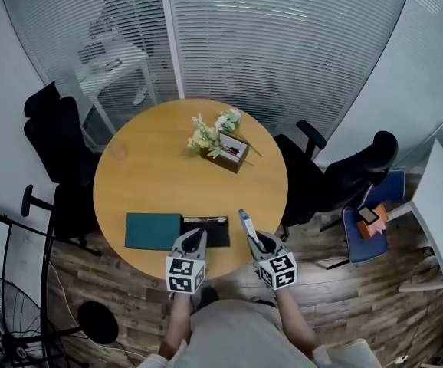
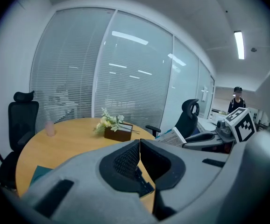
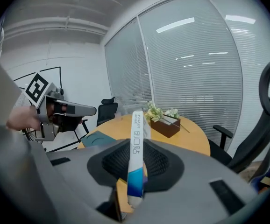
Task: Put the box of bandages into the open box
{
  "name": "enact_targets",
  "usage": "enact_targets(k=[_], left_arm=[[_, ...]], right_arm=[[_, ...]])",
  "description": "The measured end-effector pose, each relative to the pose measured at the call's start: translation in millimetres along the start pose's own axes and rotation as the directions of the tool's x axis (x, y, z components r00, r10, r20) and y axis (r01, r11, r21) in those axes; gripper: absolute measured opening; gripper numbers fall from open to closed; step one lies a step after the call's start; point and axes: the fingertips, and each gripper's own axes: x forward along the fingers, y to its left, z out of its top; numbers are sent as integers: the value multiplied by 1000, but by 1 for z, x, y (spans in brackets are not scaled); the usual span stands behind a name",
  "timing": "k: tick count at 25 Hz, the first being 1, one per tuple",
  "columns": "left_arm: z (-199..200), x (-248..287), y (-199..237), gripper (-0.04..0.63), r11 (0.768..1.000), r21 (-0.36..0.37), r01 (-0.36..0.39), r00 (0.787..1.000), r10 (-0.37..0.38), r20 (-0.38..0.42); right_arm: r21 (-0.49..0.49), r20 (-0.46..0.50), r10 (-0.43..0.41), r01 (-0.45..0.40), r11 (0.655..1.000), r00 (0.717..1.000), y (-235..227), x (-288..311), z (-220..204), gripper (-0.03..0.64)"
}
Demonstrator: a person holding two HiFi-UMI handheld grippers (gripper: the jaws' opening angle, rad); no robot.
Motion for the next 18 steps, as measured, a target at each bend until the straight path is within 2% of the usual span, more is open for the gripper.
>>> enact_targets(k=[5, 10, 13, 18], left_arm=[[-7, -3, 43, 11, 1000, 0, 18, 1000, -18, -19], [-17, -7, 85, 11, 1000, -14, 28, 999, -28, -39], [-28, -8, 98, 11, 999, -21, 39, 998, -41, -56], [-41, -11, 109, 11, 999, -41, 36, 996, -39, -78]], right_arm=[[-11, -16, -17, 17, 1000, 1000, 21, 38, 6, 80], [-151, -57, -8, -1, 989, 998, 40, 77, 20, 80], [-262, -99, 6, -32, 965, 995, 51, 95, 21, 80], [-417, -175, 43, -113, 902, 984, 68, 115, 15, 80]])
